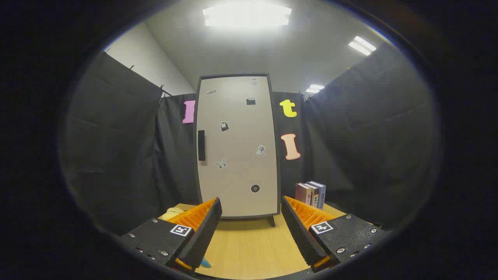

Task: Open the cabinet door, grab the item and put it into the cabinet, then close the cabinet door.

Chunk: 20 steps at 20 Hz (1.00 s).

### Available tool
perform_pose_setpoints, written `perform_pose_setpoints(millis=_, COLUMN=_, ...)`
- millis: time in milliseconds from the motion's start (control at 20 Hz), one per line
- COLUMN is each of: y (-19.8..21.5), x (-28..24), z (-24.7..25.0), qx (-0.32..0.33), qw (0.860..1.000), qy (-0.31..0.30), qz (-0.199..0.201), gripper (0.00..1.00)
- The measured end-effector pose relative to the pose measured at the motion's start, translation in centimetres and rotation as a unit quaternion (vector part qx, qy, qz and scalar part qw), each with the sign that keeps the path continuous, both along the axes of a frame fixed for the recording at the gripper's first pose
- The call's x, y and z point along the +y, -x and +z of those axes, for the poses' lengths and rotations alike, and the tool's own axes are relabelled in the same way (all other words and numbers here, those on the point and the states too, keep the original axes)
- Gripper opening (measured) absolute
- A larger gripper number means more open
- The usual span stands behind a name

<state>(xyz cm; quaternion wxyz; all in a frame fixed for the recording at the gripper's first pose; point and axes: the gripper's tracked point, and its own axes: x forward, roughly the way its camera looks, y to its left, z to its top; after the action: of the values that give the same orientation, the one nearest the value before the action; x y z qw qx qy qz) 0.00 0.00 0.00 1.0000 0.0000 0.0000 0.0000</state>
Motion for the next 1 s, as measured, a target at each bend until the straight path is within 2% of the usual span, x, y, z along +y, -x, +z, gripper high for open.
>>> perform_pose_setpoints(millis=200, y=0.4, x=0.01, z=-0.35, qx=0.002, qw=1.0, qy=0.014, qz=0.001, gripper=0.95)
perform_pose_setpoints(millis=1000, y=-0.44, x=0.45, z=-0.34, qx=0.005, qw=1.0, qy=0.001, qz=0.002, gripper=0.95)
